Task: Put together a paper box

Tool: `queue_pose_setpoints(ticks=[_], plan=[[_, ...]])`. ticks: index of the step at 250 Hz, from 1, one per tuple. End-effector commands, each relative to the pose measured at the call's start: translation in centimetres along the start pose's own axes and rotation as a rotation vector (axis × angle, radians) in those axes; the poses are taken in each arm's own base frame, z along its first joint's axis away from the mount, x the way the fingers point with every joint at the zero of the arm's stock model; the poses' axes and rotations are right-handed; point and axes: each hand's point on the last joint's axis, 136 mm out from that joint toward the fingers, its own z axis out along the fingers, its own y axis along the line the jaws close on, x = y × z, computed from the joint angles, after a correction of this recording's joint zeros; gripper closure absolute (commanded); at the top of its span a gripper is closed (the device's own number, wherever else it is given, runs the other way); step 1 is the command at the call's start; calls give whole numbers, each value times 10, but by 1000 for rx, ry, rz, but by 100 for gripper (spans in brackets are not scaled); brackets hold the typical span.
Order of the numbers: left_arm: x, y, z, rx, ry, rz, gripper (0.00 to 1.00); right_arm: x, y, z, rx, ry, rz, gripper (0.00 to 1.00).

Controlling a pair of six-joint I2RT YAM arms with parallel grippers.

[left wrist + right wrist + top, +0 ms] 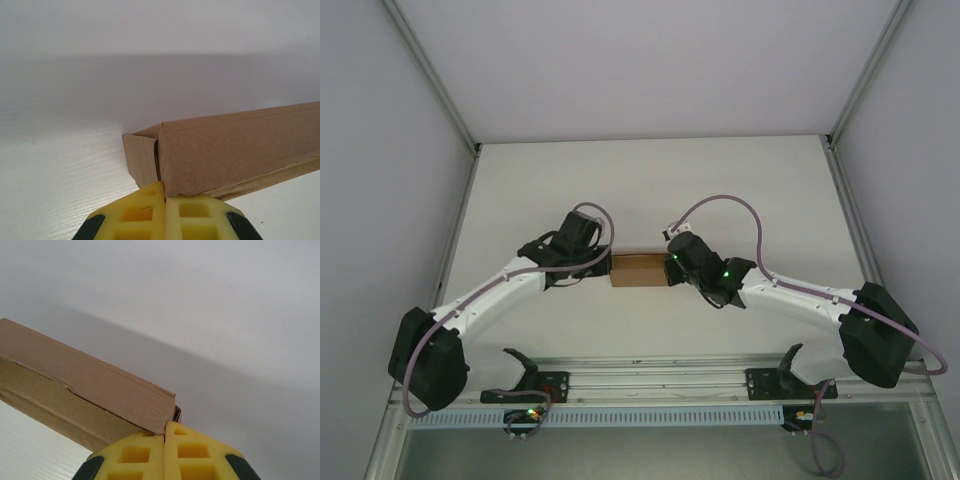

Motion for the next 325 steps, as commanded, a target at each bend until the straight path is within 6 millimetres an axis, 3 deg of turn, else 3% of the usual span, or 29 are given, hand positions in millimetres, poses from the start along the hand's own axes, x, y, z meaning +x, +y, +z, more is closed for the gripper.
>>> queue_pose_setpoints(ticks=[1, 18, 66, 93, 126, 160, 181, 207, 229, 285, 325], plan=[[36, 45, 0, -207, 111, 16, 100, 33, -12, 3, 53, 112, -57, 100], [35, 42, 1, -203, 115, 40, 100, 32, -10, 3, 42, 110, -57, 100], [33, 28, 9, -164, 124, 75, 100, 14, 9, -11, -71, 67, -47, 76], [31, 25, 8, -156, 122, 95, 100, -10, 18, -25, -134, -1, -31, 51], [29, 20, 5, -140, 107, 111, 100, -38, 19, -33, -177, -65, 28, 33], [27, 16, 3, -126, 93, 125, 100, -58, 7, -25, -164, -96, 119, 27], [27, 14, 2, -125, 91, 127, 100, -61, 1, -14, -144, -80, 144, 27], [24, 12, 1, -118, 79, 130, 100, -49, -6, -2, -101, -16, 152, 31], [21, 9, -2, -108, 68, 131, 100, -23, -6, 14, -92, 71, 143, 33], [13, -5, -14, -53, 49, 155, 73, 18, -11, 29, -79, 156, 201, 37], [7, -23, -33, 32, 11, 161, 59, 28, -15, 33, -61, 172, 217, 38]])
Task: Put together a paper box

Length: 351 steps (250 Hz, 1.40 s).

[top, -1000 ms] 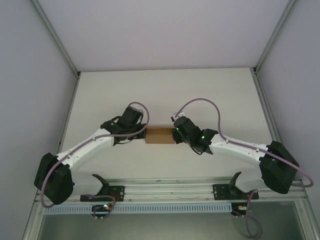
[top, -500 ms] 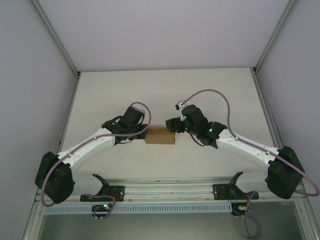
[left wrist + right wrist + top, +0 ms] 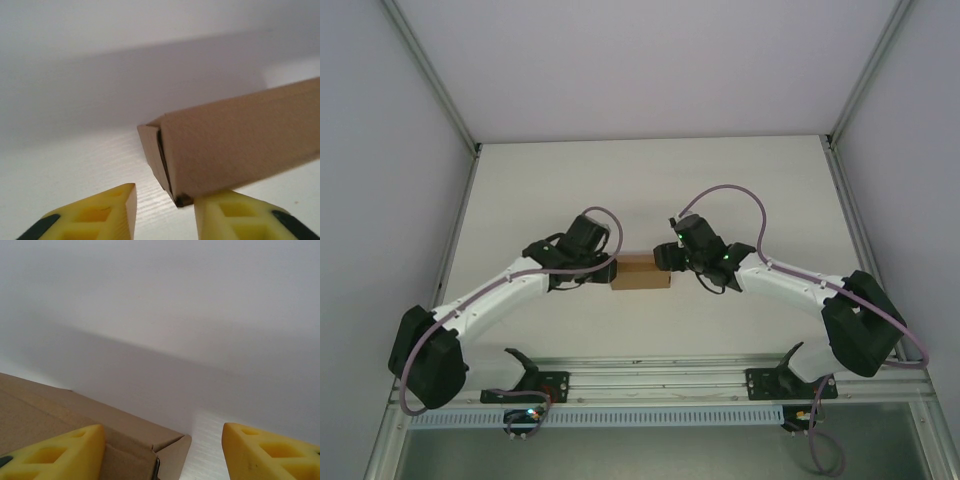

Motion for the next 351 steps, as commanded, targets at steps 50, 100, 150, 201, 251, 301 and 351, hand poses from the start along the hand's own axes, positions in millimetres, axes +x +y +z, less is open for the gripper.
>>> queue_pose_setpoints(ticks=[50, 100, 150, 201, 251, 301, 351], plan=[[-22, -24, -50, 141, -133, 4, 20, 35, -16, 12, 44, 95, 26, 40], [-38, 1, -24, 128, -105, -151, 6, 40, -17, 12, 41, 99, 20, 41], [-19, 8, 19, 212, -3, -244, 31, 44, -21, 12, 55, 110, 14, 43], [36, 17, 48, 253, 100, -333, 47, 56, -26, 14, 57, 124, 26, 49], [65, 38, 60, 200, 103, -361, 70, 77, -32, 20, 23, 120, 53, 67], [60, 38, 61, 212, 75, -350, 72, 96, -33, 30, -99, -2, 15, 90], [56, 36, 61, 222, 67, -334, 75, 99, -32, 39, -171, -116, -62, 100]])
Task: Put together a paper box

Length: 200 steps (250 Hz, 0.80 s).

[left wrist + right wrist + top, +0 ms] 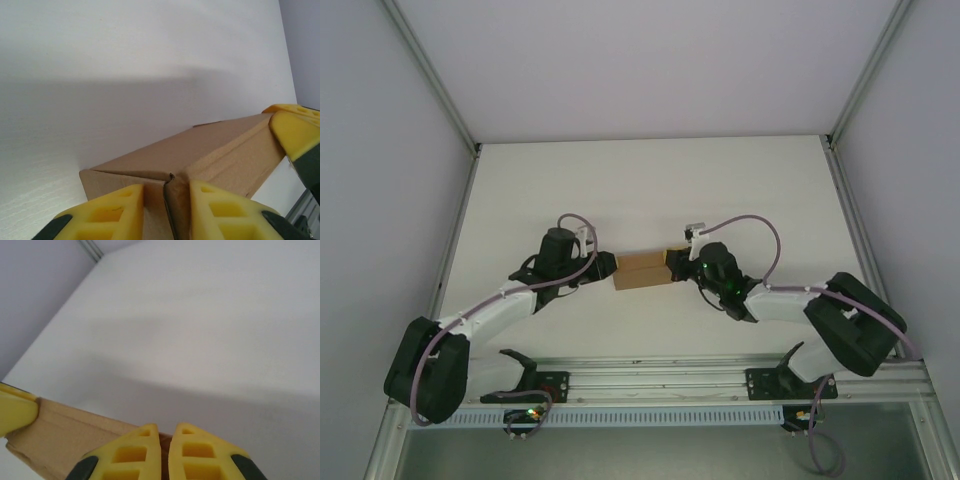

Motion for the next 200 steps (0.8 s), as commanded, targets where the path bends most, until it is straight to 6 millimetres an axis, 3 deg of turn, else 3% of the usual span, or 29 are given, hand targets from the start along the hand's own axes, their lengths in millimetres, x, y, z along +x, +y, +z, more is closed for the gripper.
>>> queue_pose_setpoints(ticks=[1, 42, 68, 95, 103, 109, 126, 138, 151, 158, 165, 180, 200], plan=[[56, 63, 3, -216, 172, -87, 75, 94, -40, -10, 53, 244, -108, 100], [53, 61, 1, -213, 158, -76, 75, 82, -33, -8, 19, 194, -137, 100], [41, 51, -1, -200, 136, -39, 68, 66, -25, -10, 28, 209, -158, 96], [16, 29, -7, -177, 95, 27, 46, 39, -14, -15, 57, 221, -180, 73], [7, 22, -10, -173, 76, 53, 36, 34, -13, -14, 72, 238, -188, 61], [-1, 16, -12, -171, 60, 71, 27, 19, -6, -17, 67, 219, -196, 55], [-22, -2, -20, -157, 14, 127, 25, -2, 8, -19, 59, 223, -234, 36], [-35, -13, -27, -150, -21, 160, 17, -17, 16, -20, 55, 225, -262, 28], [-48, -21, -35, -156, -58, 186, 1, -33, 24, -21, 46, 218, -294, 21], [-55, -24, -40, -164, -80, 198, 0, -40, 29, -21, 29, 217, -315, 16], [-59, -25, -44, -175, -95, 207, 0, -44, 35, -20, 3, 221, -343, 1], [-67, -21, -54, -217, -130, 212, 0, -46, 52, -20, -99, 259, -441, 0], [-71, -7, -68, -297, -159, 206, 0, -29, 76, -25, -284, 384, -604, 0]])
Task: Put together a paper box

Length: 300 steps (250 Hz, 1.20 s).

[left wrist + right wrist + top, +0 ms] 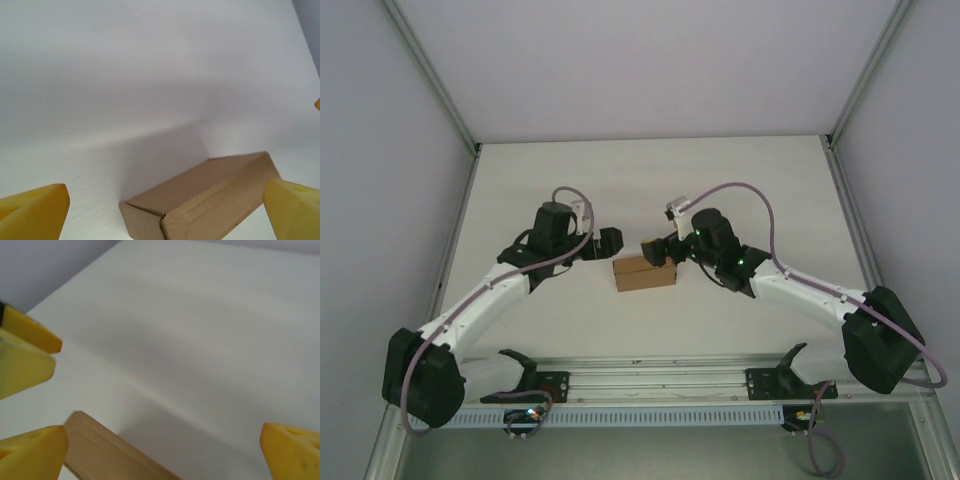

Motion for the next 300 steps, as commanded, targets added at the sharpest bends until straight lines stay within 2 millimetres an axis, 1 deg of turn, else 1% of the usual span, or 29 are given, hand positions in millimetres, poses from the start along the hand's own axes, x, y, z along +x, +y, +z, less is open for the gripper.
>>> queue_pose_setpoints(ticks=[1, 4, 6, 11, 24, 34, 41, 46, 65, 76, 92, 117, 125, 140, 167, 182, 198, 205, 223, 228, 234, 244, 258, 269, 279, 300], plan=[[-4, 30, -20, -159, -23, 32, 0, 35, 37, -6, -254, 217, -265, 0], [-4, 33, -21, -172, -25, 30, 0, 35, 41, -9, -287, 229, -301, 0], [-4, 35, -23, -182, -27, 29, 0, 41, 42, -7, -307, 255, -317, 1], [-3, 41, -25, -203, -32, 24, 0, 48, 47, -7, -354, 296, -359, 0], [1, 56, -31, -254, -37, 2, 0, 61, 54, -9, -456, 388, -475, 0], [6, 65, -34, -281, -33, -16, 0, 70, 52, -5, -481, 457, -551, 0], [11, 69, -35, -290, -26, -23, 0, 73, 50, 0, -488, 496, -595, 0], [12, 79, -38, -313, -30, -48, 0, 75, 48, 3, -494, 522, -621, 0], [23, 93, -42, -344, -24, -87, 0, 82, 39, 17, -507, 591, -700, 0], [28, 100, -44, -355, -26, -107, 0, 88, 37, 24, -524, 621, -736, 0], [36, 107, -46, -366, -23, -129, 0, 96, 37, 30, -573, 652, -786, 0], [42, 110, -48, -364, -25, -147, 0, 106, 36, 40, -588, 713, -835, 0], [43, 110, -48, -361, -26, -149, 0, 109, 33, 46, -570, 731, -847, 0], [42, 110, -47, -360, -27, -150, 0, 114, 27, 55, -528, 765, -881, 4], [41, 111, -47, -366, -23, -153, 0, 119, 18, 67, -440, 797, -944, 16], [41, 111, -49, -371, -24, -155, 0, 118, 11, 72, -372, 803, -982, 27], [40, 112, -51, -377, -31, -156, 0, 113, 4, 76, -282, 791, -1025, 44], [40, 112, -51, -377, -33, -157, 0, 111, 1, 78, -238, 778, -1045, 48], [40, 112, -52, -375, -40, -163, 0, 98, -10, 83, -103, 731, -1083, 49], [40, 112, -53, -375, -43, -165, 0, 98, -14, 83, -59, 733, -1091, 49], [40, 112, -54, -375, -44, -166, 0, 90, -19, 86, 7, 703, -1101, 49], [41, 112, -54, -376, -45, -168, 0, 81, -29, 87, 110, 679, -1117, 52], [42, 113, -56, -383, -51, -173, 0, 74, -41, 87, 240, 658, -1147, 55], [42, 114, -57, -386, -54, -175, 0, 73, -44, 85, 297, 649, -1170, 55], [42, 114, -57, -387, -56, -176, 0, 74, -45, 84, 332, 641, -1181, 52], [42, 114, -59, -389, -58, -174, 0, 85, -40, 78, 325, 645, -1174, 49]])
